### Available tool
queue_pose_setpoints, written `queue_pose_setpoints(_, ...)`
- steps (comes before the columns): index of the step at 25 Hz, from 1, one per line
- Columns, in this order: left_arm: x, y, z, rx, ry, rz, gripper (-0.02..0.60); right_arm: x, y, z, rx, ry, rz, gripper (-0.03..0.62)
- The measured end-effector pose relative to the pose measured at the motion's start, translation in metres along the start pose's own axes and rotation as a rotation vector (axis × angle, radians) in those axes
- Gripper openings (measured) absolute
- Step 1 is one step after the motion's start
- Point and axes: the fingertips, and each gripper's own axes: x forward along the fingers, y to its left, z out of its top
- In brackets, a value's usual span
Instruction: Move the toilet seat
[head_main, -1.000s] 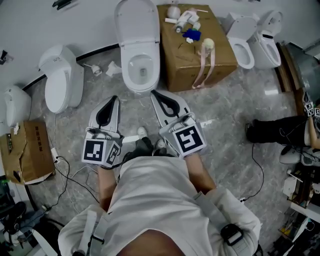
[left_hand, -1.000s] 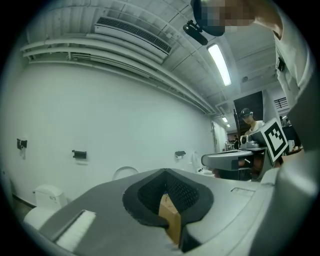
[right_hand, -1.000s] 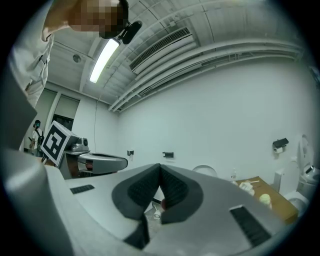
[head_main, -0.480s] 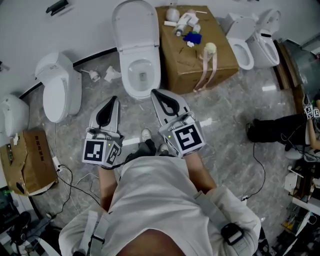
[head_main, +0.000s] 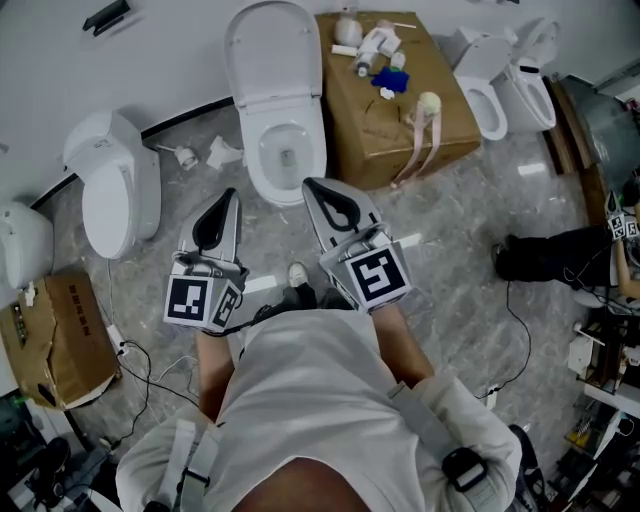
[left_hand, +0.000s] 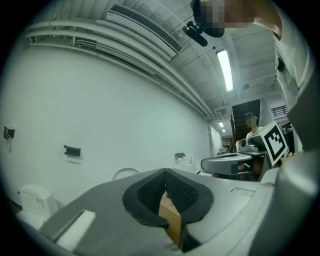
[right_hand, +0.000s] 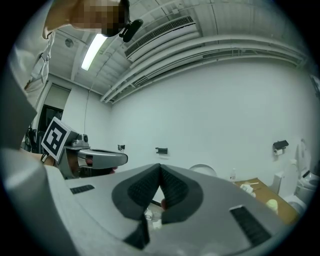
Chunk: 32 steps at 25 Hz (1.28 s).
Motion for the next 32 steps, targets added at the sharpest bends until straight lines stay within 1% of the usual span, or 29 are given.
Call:
queue_pose_setpoints(2, 0.004, 0.009, 0.001, -0.002, -0.002, -0.009, 0.0, 0.009, 0.001, 0.0, 0.008, 0.018, -0.009, 0.0)
queue_pose_setpoints(6, 0.013, 0.022, 0.001, -0.006, 0.001, -0.023, 0.0, 0.026, -0.001, 0.004, 0.004, 0.021, -0.017, 0.0)
queue_pose_setpoints(11, 0.034, 0.033, -0.004, -0.008, 0.003, -0.037, 0.0, 0.041, -0.014, -0.001, -0.009, 0.035, -0.02, 0.001)
queue_pose_setpoints(16, 0.059, 0.046, -0.008, -0.006, 0.015, -0.034, 0.0, 0.062, -0.031, -0.006, -0.004, 0.039, -0.009, 0.0)
queue_pose_setpoints(24, 0.108, 0.066, -0.014, -0.017, 0.028, -0.017, 0.0, 0.101, -0.073, -0.015, 0.015, 0.054, 0.012, 0.0)
queue_pose_setpoints(32, 0.173, 0.086, -0.012, -0.02, 0.034, 0.009, 0.0, 0.144, -0.127, -0.019, 0.02, 0.065, 0.052, 0.0)
